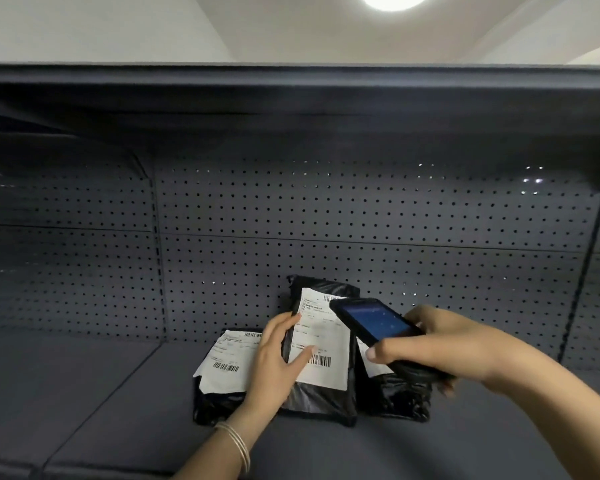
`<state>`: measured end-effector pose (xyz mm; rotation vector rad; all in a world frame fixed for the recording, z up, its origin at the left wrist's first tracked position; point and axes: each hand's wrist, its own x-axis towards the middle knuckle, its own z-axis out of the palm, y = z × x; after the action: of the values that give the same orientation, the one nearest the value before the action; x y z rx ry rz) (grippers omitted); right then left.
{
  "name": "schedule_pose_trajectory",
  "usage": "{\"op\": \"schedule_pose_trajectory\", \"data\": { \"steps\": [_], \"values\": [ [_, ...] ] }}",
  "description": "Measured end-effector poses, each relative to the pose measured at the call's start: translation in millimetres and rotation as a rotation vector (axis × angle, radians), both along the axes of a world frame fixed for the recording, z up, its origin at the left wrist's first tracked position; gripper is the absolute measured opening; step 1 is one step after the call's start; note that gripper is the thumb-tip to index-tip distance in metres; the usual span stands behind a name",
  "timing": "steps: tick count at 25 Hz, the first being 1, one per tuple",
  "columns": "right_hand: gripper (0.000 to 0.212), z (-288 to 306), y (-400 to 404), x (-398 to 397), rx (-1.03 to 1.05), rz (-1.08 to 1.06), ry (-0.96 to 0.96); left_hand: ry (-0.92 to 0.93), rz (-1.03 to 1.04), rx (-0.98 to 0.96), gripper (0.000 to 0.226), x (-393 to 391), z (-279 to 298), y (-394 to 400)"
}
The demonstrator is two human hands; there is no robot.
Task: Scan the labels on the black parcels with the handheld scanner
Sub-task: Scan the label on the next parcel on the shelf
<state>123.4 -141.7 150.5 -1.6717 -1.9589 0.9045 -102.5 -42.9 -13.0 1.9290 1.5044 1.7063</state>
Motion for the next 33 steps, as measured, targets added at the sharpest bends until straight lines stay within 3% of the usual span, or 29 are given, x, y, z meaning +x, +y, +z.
{"op": "schedule_pose_trajectory", "data": {
  "steps": [9,13,16,24,29,33],
  "values": [
    [0.076,2,-8,40,0.001,0.101,-0.034,-0.015,0.152,0.056,0.056,26,-3,-9],
    [0.055,4,-10,53,-0.018,0.126,-0.040,-0.002,0.181,0.052,0.056,28,-3,-9],
    [0.053,7,-8,56,-0.016,0.140,-0.042,0.003,0.185,0.051,0.056,29,-3,-9],
    [0.076,12,-1,54,-0.010,0.141,-0.077,0.052,0.177,0.051,0.055,28,-2,-5],
    [0.046,10,-1,53,-0.018,0.136,-0.101,0.047,0.162,0.055,0.055,27,-2,-5],
    [0.041,10,-2,53,-0.034,0.125,-0.109,0.045,0.158,0.053,0.056,27,-2,-5]
  ]
}}
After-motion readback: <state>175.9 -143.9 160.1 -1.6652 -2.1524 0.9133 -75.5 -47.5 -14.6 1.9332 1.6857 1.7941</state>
